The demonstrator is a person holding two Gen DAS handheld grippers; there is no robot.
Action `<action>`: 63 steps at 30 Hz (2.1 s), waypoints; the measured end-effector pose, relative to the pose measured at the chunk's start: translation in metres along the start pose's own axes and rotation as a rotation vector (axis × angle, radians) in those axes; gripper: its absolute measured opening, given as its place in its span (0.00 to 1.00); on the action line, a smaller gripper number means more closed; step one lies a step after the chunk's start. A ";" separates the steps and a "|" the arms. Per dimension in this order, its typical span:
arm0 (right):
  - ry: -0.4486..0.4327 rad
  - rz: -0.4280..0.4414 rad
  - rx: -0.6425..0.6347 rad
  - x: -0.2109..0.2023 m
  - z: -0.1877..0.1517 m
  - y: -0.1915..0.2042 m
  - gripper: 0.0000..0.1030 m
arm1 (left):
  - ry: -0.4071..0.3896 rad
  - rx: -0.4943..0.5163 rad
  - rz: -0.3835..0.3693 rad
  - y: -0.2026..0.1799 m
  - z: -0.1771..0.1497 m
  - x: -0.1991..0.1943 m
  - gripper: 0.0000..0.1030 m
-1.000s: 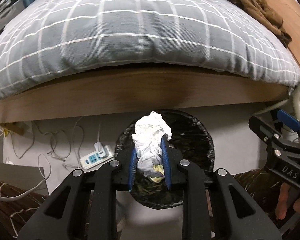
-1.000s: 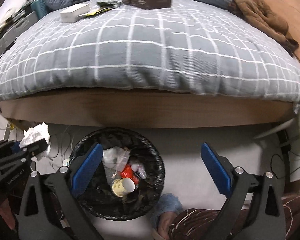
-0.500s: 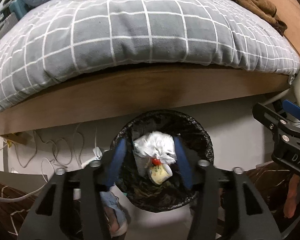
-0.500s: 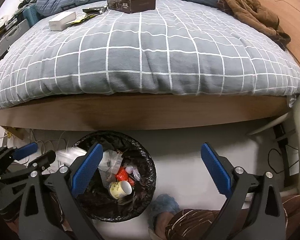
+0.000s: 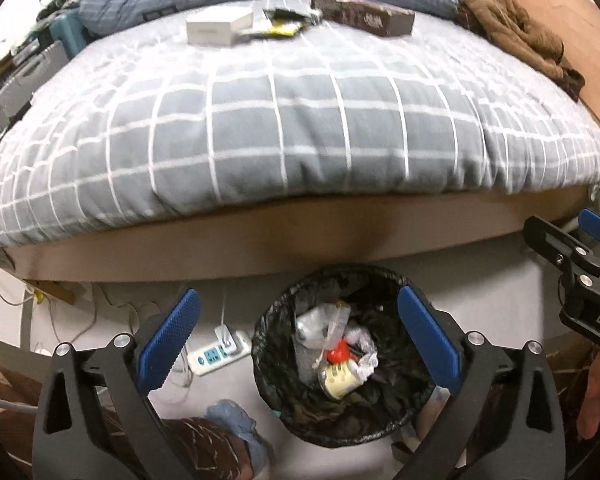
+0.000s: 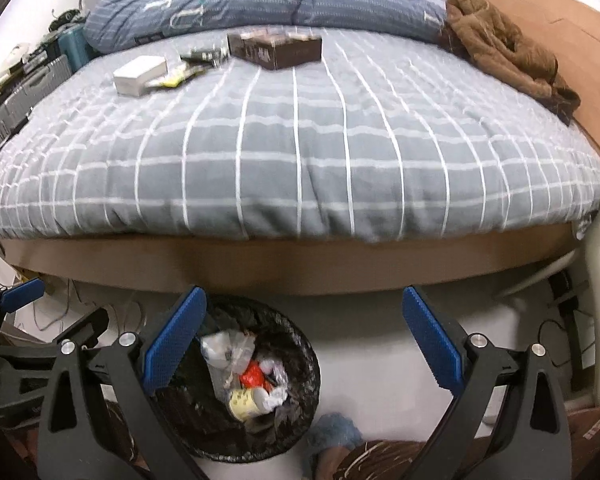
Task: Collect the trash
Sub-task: 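Raise both open tools back toward the remaining items on the bed, then move the right tool to the brown cookie box while the left approaches the white earphone box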
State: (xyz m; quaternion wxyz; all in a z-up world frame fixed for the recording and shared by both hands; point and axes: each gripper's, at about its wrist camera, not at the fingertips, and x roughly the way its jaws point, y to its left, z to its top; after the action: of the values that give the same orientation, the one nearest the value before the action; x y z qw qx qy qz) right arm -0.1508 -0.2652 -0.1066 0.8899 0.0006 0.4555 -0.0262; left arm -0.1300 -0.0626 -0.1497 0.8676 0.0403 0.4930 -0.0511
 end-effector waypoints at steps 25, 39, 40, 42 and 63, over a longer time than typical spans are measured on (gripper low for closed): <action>-0.219 0.051 -0.072 -0.015 0.101 0.020 0.92 | -0.207 -0.081 0.025 0.056 0.106 -0.038 0.94; -0.220 0.052 -0.081 0.025 0.166 0.026 0.92 | -0.231 -0.078 0.052 0.080 0.162 -0.011 0.94; -0.219 0.053 -0.081 0.028 0.169 0.027 0.92 | -0.231 -0.078 0.051 0.080 0.164 -0.009 0.94; -0.216 0.047 -0.083 0.034 0.176 0.027 0.92 | -0.231 -0.076 0.050 0.082 0.171 -0.005 0.94; -0.127 0.039 -0.124 0.133 0.257 0.020 0.92 | -0.182 -0.065 0.069 0.106 0.247 0.066 0.94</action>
State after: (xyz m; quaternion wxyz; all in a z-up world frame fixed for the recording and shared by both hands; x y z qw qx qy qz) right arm 0.1362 -0.2575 -0.0639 0.9156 -0.0472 0.3989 0.0194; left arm 0.1271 0.0100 -0.0783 0.9108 0.0244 0.4120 -0.0085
